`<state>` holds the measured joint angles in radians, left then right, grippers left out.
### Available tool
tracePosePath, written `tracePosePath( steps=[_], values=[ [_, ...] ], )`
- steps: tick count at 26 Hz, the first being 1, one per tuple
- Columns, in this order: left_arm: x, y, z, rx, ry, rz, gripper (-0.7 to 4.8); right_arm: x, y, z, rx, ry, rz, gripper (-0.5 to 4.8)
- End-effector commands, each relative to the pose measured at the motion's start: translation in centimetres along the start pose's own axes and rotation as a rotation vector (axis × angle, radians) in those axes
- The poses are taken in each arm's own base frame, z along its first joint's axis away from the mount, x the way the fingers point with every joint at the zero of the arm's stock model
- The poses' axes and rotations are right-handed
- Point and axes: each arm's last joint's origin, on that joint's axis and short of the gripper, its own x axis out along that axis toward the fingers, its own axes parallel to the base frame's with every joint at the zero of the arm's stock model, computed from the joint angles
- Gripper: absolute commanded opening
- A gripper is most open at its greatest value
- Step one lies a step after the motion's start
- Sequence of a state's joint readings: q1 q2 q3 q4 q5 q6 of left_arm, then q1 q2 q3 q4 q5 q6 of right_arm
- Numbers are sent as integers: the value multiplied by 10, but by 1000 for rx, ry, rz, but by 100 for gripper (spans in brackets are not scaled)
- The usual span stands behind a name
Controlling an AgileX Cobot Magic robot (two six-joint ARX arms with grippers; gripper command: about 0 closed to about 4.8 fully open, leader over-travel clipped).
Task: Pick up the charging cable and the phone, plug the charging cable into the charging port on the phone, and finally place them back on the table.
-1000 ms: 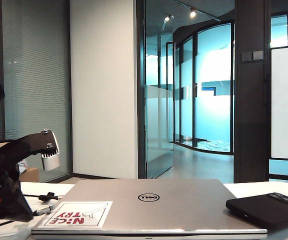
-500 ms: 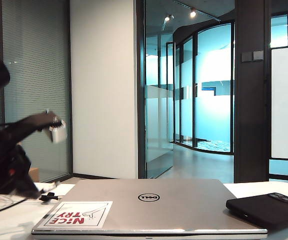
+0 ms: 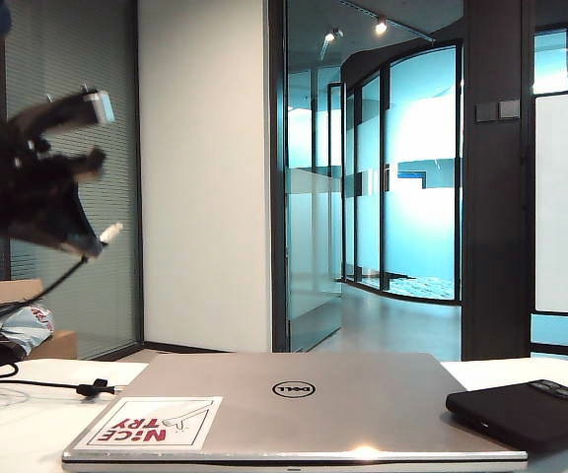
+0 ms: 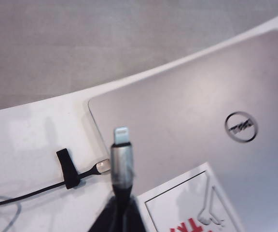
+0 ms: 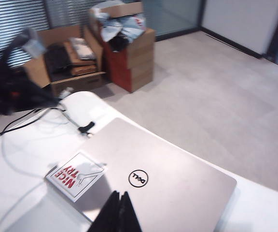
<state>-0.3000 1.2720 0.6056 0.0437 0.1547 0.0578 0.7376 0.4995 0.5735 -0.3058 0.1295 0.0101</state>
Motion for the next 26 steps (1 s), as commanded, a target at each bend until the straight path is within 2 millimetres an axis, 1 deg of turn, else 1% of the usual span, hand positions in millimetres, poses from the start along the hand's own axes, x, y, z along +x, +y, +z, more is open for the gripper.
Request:
tracePosePath(
  steps=[1,2,4,5,7,12,15,17,22,24,26],
  values=[
    [-16,-2,12,-54,-20,-7,-6,3,-7,1,119,8,-59,-6],
    [-23,-3,17,-75,-36,-8,-6,5,-11,0,154,16,-87,-6],
    [-30,-4,22,-89,-53,-8,-6,6,-15,-1,192,19,-108,-6],
    [-36,-5,27,-86,-75,-8,-6,7,-20,-1,245,22,-122,-6],
    [-42,-6,31,-82,-97,-10,-6,7,-25,-2,283,20,-132,-6],
    [-51,-20,35,-46,-136,-58,-6,9,-37,-11,353,14,-121,-6],
    [-52,-35,36,-12,-142,-112,-6,11,-44,-20,434,21,-128,-5],
    [-52,-54,35,19,-135,-187,-6,12,-53,-31,528,25,-132,-5],
    [-54,-74,35,7,-141,-267,-6,14,-62,-46,659,19,-145,-5],
    [-55,-81,34,24,-137,-296,-6,14,-67,-61,826,42,-155,-6],
    [-55,-85,33,33,-136,-308,-6,14,-71,-76,958,61,-185,-6]
  ],
)
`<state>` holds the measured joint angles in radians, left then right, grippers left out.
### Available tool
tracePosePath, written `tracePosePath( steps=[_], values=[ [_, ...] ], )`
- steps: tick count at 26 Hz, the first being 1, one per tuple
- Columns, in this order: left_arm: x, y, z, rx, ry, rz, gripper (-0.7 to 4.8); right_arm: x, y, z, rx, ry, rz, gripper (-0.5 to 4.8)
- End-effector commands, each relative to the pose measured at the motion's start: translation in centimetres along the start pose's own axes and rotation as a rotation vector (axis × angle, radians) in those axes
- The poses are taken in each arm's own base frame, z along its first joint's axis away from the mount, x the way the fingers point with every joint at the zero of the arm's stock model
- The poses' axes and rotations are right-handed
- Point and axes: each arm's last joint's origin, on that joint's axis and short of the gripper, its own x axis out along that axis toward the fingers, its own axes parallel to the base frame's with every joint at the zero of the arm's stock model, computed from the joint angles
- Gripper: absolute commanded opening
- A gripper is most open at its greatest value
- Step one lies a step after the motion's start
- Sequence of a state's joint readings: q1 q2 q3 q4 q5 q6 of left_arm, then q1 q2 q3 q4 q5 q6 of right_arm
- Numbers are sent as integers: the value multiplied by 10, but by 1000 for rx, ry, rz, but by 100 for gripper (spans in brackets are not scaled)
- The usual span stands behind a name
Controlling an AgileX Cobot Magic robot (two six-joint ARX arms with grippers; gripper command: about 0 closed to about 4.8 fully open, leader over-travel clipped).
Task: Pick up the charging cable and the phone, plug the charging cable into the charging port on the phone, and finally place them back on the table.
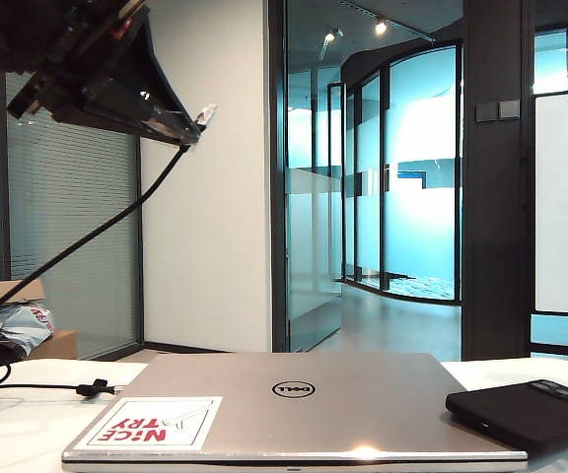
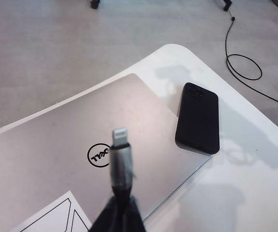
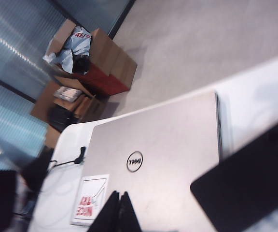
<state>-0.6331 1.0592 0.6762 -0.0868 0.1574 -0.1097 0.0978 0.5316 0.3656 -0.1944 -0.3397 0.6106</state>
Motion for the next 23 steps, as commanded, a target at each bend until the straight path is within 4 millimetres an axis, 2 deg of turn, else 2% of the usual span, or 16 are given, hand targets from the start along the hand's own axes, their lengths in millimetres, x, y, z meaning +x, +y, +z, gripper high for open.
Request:
tracePosePath(
  steps=[1,3,4,6,7,9,10,13,15,20,23],
  values=[
    [-1,-4,3,6,-20,-18,-6,3,-16,-9,220,20,-31,-6],
    [-1,-4,3,7,-20,-18,-6,4,-24,-15,291,38,-82,6],
    [-1,-4,3,6,-20,-18,-6,4,-26,-18,302,50,-99,41],
    [-1,-3,3,6,-19,-18,-6,3,-28,-20,318,69,-118,159],
    [-1,-3,3,7,-19,-18,-6,3,-29,-21,332,78,-129,263],
    [-1,-3,3,7,-19,-18,-6,3,-30,-23,389,83,-150,423],
    [-1,-3,3,6,-20,-18,-6,4,-30,-23,409,86,-156,447],
    [-1,-3,3,6,-19,-18,-6,8,-33,-23,432,102,-174,447],
    [-1,-3,3,6,-20,-18,-6,16,-38,-25,486,140,-213,446],
    [-1,-3,3,6,-18,-18,-6,31,-46,-26,500,162,-228,445],
    [-1,-3,3,6,-18,-18,-6,46,-55,-26,506,171,-238,445]
  ],
)
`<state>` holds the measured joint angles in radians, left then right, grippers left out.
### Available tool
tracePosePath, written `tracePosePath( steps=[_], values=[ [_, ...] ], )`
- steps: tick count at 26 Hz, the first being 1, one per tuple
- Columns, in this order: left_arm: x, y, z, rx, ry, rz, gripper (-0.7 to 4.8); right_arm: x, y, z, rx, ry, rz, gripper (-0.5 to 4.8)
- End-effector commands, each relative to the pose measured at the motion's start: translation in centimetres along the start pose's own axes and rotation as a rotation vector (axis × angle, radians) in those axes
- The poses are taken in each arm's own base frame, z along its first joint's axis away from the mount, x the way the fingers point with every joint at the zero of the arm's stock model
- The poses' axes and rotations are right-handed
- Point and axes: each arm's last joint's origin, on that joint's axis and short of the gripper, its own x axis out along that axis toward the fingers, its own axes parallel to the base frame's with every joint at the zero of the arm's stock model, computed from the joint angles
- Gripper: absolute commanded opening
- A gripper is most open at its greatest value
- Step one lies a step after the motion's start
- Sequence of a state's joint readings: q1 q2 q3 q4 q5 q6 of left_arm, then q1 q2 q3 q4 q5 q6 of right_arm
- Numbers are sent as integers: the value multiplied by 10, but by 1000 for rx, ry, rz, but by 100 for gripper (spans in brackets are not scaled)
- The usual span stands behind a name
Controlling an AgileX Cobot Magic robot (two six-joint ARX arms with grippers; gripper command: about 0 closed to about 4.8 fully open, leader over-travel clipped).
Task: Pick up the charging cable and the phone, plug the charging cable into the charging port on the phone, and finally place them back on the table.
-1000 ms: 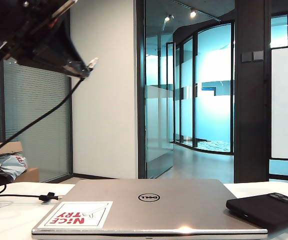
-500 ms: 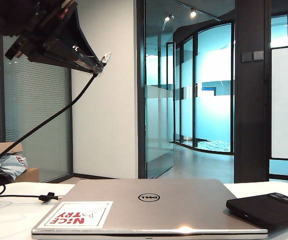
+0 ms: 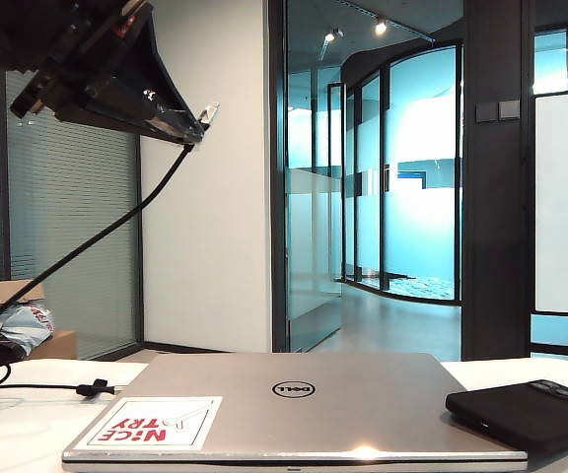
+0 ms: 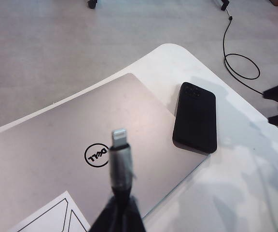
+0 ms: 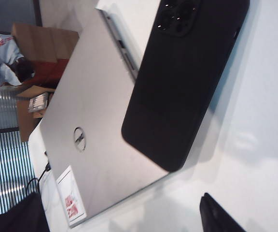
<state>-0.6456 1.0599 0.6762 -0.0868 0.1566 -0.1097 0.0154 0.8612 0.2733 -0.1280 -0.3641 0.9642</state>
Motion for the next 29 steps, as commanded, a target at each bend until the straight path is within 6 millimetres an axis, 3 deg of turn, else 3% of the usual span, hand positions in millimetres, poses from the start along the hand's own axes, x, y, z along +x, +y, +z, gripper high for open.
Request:
tracePosePath(
  steps=[1,11,17,29],
  values=[
    [-1,-1,3,1,-21,-7,-6,13,1,6,3,-13,22,445],
    [-1,-1,3,1,-22,-7,-6,48,-6,17,100,-2,52,447],
    [-1,-1,3,1,-22,-7,-6,69,-21,16,138,37,15,446],
    [-1,-1,4,1,-23,-8,-6,99,-41,15,251,59,21,445]
  ],
)
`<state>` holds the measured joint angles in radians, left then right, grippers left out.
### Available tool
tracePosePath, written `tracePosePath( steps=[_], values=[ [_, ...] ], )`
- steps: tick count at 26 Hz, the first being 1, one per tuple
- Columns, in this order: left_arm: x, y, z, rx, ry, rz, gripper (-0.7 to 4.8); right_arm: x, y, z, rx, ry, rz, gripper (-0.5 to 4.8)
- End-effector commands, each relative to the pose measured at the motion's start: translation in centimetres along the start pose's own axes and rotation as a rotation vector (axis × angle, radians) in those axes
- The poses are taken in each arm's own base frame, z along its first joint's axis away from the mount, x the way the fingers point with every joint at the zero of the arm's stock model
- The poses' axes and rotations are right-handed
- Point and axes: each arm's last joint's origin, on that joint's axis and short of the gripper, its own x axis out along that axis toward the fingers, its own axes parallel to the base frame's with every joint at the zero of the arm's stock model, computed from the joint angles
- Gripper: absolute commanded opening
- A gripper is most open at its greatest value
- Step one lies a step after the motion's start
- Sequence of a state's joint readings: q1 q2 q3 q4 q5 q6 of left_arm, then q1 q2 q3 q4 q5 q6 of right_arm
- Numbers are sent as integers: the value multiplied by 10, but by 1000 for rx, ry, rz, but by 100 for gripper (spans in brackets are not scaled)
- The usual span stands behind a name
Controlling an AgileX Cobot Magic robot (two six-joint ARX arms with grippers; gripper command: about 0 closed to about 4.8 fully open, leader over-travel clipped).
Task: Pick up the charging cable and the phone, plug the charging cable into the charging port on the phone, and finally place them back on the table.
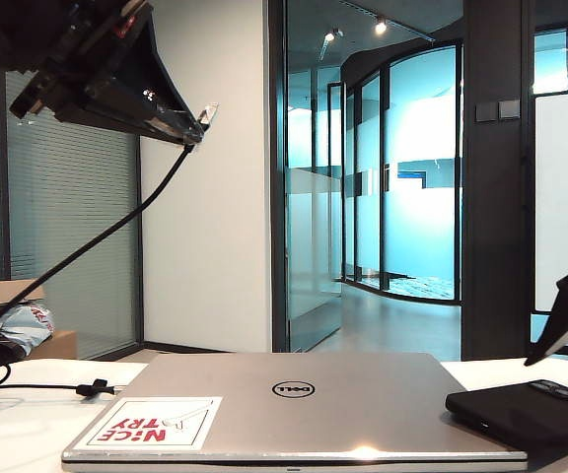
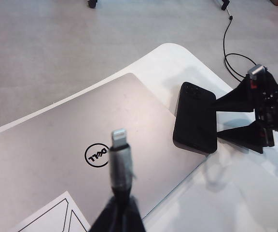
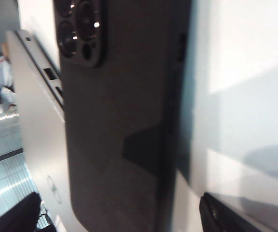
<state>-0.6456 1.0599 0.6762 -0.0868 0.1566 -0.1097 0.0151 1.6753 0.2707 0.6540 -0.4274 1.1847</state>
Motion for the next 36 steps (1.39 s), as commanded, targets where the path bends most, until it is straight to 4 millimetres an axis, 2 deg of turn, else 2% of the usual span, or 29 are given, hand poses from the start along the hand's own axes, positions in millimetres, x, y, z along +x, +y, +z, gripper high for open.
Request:
tracePosePath(
  steps=[1,9,11,20,21,23,25,28,29,31,36],
  values=[
    [-1,-1,4,1,-23,-8,-6,5,-1,2,15,-11,25,445],
    [-1,-1,4,1,-25,-8,-6,13,-6,4,21,-18,55,444],
    [-1,-1,4,1,-25,-8,-6,14,-8,4,25,-21,44,430],
    [-1,-1,4,2,-28,-8,-6,15,-6,4,20,-5,53,430],
    [-1,-1,4,2,-29,-8,-6,15,-7,4,20,-11,51,405],
    [-1,-1,4,2,-28,-8,-6,15,-7,5,21,-27,44,293],
    [-1,-1,4,2,-28,-8,-6,15,-7,5,22,-35,37,207],
    [-1,-1,4,2,-28,-8,-6,15,-9,4,28,-45,21,119],
    [-1,-1,4,2,-28,-8,-6,15,-8,5,27,-46,21,62],
    [-1,-1,4,2,-28,-8,-6,15,-8,5,24,-58,19,-3],
    [-1,-1,4,2,-28,-8,-6,15,-6,5,-30,-58,39,-6]
  ],
)
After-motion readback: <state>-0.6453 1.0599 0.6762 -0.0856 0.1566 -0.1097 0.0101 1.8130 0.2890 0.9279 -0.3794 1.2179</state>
